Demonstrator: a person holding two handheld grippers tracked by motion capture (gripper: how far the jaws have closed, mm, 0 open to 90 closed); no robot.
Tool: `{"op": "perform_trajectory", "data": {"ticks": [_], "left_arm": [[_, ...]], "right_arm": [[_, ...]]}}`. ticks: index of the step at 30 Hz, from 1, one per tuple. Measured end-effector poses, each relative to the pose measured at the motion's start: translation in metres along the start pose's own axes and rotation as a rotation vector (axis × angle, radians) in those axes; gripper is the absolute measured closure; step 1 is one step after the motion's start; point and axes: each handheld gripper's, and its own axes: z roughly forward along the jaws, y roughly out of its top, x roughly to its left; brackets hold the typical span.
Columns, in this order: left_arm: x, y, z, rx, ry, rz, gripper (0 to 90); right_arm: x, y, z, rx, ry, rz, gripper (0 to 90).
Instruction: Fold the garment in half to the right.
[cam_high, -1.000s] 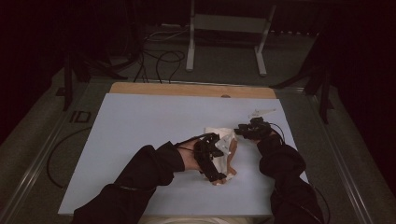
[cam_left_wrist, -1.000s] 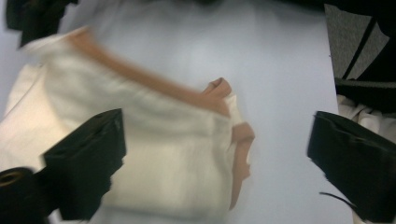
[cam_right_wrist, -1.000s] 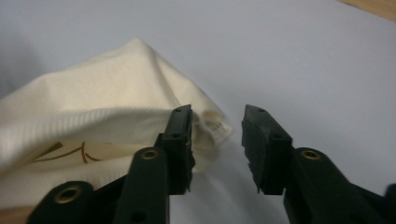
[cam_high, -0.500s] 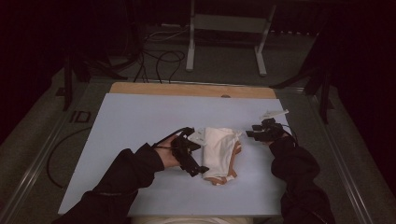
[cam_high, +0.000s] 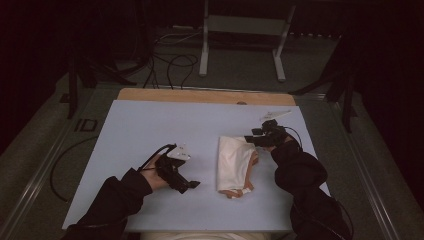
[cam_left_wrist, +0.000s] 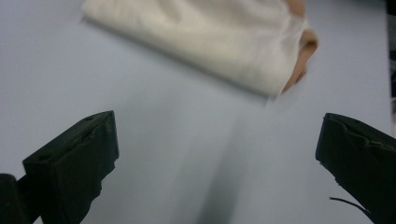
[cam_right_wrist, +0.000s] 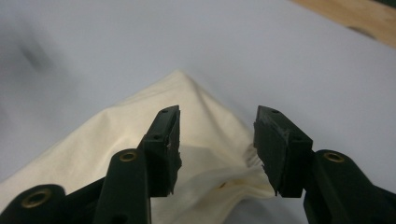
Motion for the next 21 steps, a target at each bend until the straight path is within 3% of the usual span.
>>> {"op": "perform_trajectory", "data": {"ticks": [4,6,9,15,21], "left_arm": [[0.002,-0.017,-0.006,-0.002,0.032,-0.027,0.1],[0.002,-0.024,-0.01,-0.009,0.044,-0.04,0.2],[0.0,-0.034,-0.014,-0.015,0.066,-0.05,0.2],[-0.001,-0.053,-0.021,-0.034,0.095,-0.082,0.1],[-0.001,-0.067,-0.029,-0.081,0.117,-0.1,0.2]], "right_arm": [[0.005,-0.008,0.002,0.054,-0.011,0.001,56.2],[0.004,-0.015,0.002,0.071,-0.011,0.025,55.9],[0.003,-0.027,0.001,0.109,-0.044,0.034,56.0],[-0.007,-0.051,-0.001,0.138,-0.055,0.105,59.5],[-0.009,-0.06,0.004,0.145,-0.047,0.125,59.6]]}}
